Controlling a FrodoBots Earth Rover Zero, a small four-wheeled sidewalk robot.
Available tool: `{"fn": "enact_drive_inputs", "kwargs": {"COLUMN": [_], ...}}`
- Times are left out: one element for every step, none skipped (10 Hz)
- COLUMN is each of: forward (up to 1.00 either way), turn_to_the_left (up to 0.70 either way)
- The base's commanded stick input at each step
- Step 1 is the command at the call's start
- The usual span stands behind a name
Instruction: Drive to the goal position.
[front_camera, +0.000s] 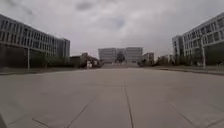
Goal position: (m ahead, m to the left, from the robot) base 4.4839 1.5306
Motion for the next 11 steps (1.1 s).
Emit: {"fn": "enact_drive_inputs", "kwargs": {"forward": [0.7,0.7,0.7,0.7,0.7,0.7,0.7,0.7,0.7,0.7,0.7], "turn_to_the_left": [-0.01,-0.01,-0.01,-0.01,-0.01,-0.01,-0.01,-0.01,-0.01,-0.01,-0.01]}}
